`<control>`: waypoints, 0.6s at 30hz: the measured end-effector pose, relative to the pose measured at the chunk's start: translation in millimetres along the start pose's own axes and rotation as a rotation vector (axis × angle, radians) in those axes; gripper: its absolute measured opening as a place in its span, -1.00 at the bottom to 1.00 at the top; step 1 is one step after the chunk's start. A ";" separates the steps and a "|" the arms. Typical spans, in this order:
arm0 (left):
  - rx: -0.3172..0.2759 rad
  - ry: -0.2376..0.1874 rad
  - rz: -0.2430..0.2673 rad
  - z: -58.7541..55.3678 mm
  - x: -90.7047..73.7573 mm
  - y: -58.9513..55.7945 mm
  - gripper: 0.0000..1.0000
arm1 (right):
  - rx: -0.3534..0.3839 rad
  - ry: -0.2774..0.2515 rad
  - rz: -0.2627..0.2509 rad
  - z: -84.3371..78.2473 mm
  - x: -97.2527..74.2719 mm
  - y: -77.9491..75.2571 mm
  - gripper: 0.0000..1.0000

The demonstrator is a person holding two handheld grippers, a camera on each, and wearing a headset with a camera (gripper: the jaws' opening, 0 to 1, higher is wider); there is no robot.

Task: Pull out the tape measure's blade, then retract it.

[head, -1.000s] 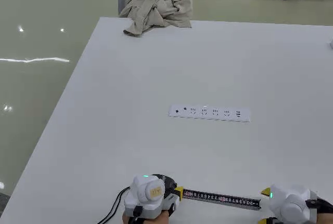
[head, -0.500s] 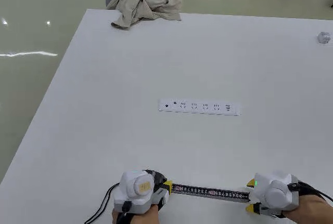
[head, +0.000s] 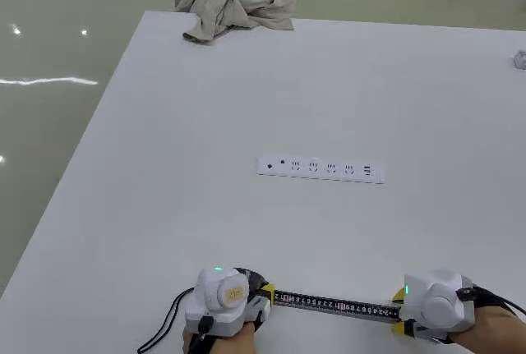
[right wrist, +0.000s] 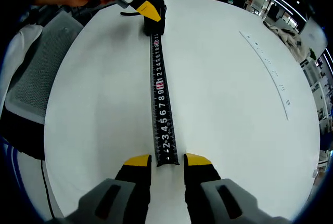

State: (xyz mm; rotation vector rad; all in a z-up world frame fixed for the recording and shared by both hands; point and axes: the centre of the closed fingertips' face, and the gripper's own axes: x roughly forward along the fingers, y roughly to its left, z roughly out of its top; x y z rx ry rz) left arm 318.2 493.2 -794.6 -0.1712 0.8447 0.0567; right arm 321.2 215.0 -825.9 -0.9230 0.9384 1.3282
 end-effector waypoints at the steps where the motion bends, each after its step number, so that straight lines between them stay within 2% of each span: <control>1: -0.001 -0.001 0.000 0.0 0.2 -0.1 0.40 | 0.002 0.000 0.002 0.0 0.0 -0.1 -0.51; 9: 0.002 0.001 -0.008 -1.2 1.2 -2.4 0.34 | 0.009 -0.005 0.019 0.1 0.3 0.7 -0.66; 18: 0.003 -0.002 -0.013 -3.6 2.7 -5.1 0.28 | 0.000 -0.007 0.021 -0.9 1.6 0.3 -0.68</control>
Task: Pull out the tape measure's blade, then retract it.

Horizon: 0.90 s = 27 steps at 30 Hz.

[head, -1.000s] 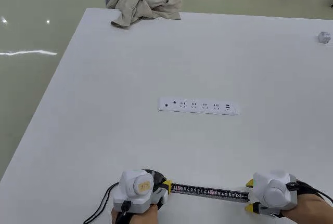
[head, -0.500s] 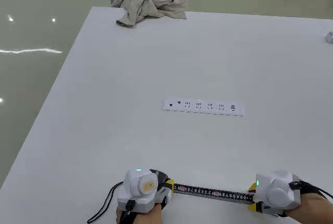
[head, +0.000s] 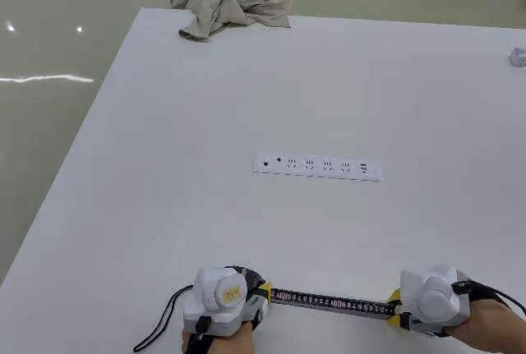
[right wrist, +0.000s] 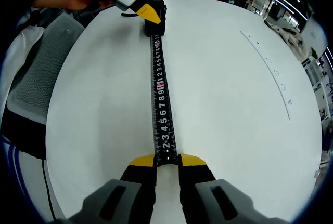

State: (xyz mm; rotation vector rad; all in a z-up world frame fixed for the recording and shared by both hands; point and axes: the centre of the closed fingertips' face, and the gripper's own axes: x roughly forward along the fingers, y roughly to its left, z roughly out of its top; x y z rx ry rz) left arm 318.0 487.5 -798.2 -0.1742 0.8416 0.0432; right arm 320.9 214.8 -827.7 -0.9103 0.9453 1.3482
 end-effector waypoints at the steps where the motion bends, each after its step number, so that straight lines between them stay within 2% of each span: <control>1: 0.005 -0.002 0.004 -0.1 0.1 0.1 0.28 | 0.001 -0.001 -0.001 1.1 -1.5 0.7 -0.68; 27: 0.051 -0.062 0.022 0.4 -0.7 -0.3 0.24 | -0.019 -0.018 -0.022 1.0 -2.0 2.0 -0.72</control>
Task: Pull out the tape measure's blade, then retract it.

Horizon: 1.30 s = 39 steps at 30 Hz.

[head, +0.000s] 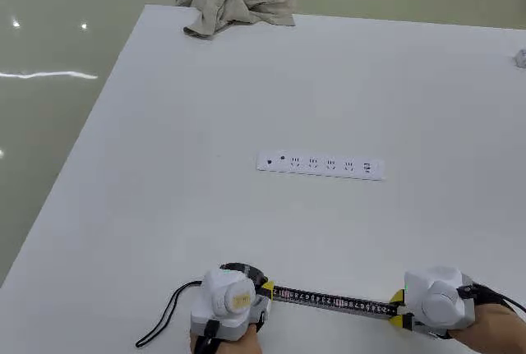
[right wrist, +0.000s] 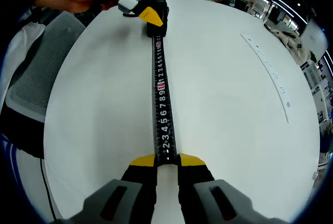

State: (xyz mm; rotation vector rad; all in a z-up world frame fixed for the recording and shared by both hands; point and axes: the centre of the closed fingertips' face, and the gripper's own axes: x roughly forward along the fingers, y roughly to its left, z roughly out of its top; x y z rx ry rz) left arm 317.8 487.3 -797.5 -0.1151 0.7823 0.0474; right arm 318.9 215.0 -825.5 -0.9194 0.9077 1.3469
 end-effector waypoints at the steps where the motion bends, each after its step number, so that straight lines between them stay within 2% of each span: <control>1: 0.000 0.000 -0.001 0.2 0.3 0.3 0.23 | 0.002 -0.002 -0.001 0.6 -0.3 0.0 -0.72; 39: 0.009 0.000 -0.020 0.4 0.4 0.3 0.23 | -0.035 -0.051 0.012 42.9 16.8 2.5 -0.72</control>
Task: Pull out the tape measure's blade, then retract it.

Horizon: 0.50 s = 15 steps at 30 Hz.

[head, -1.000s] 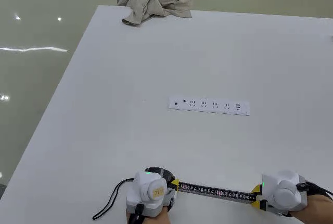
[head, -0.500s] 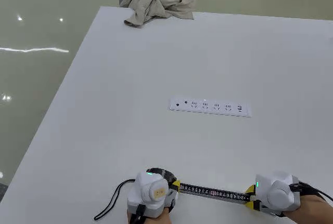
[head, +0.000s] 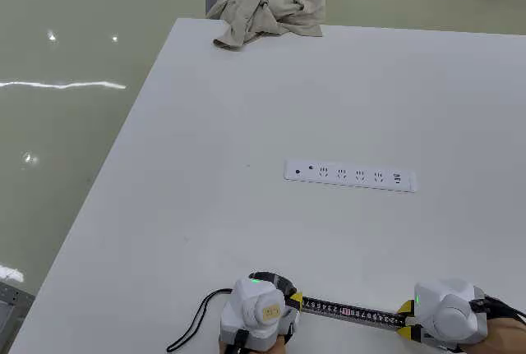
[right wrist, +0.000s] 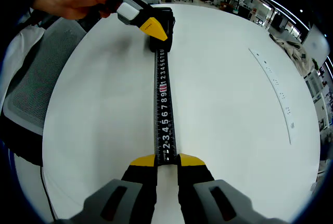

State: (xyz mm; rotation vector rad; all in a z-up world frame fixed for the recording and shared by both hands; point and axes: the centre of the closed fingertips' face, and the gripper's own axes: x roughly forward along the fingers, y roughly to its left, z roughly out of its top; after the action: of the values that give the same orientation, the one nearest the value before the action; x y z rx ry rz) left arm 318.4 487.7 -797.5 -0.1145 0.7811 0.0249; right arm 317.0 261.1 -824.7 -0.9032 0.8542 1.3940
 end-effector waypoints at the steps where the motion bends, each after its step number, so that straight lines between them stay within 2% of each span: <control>1: 0.000 0.000 0.000 0.0 0.1 0.1 0.23 | -0.001 0.000 0.000 0.8 0.3 -0.2 -0.72; 15: -0.002 0.010 -0.001 -0.3 -0.2 -0.2 0.23 | -0.022 -0.010 0.013 15.8 9.3 -1.0 -0.72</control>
State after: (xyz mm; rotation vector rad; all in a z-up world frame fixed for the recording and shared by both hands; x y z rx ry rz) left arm 318.0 487.5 -797.5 -0.1175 0.7906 0.0242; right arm 317.7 279.4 -826.3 -0.9078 0.8397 1.4210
